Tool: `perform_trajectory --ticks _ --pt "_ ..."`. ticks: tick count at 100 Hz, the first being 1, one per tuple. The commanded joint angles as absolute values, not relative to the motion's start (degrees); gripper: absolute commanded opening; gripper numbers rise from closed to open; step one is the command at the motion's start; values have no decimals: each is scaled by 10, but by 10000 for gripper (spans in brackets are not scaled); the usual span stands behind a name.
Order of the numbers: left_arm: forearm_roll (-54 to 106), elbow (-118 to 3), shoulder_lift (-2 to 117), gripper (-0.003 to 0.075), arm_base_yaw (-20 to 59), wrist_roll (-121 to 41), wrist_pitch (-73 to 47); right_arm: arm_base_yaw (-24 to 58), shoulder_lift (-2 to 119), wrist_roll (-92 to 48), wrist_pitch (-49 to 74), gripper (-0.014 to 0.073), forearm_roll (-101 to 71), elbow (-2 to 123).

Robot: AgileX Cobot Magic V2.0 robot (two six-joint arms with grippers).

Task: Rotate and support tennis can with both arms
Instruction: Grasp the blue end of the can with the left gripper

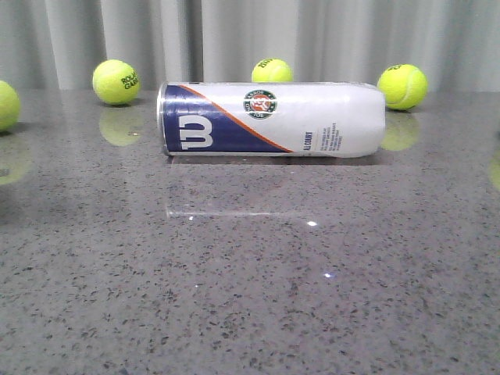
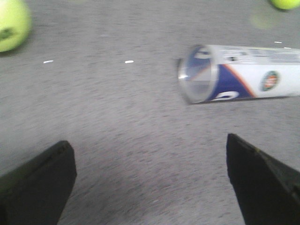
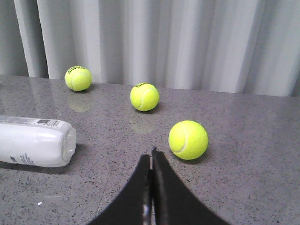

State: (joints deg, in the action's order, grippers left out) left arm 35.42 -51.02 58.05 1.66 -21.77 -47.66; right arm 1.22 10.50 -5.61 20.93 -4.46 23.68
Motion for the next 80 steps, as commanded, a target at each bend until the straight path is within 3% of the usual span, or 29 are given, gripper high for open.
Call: perform_trajectory --ticks 1,45,80 --pt "483 -530 613 618 15 -319 -451 9 111 -57 167 -68 -47 251" --pt "792 -540 833 618 15 -610 -592 9 111 -57 167 -68 -47 251" --pt "843 -637 957 618 28 -631 -683 9 111 -57 167 -68 -47 251"
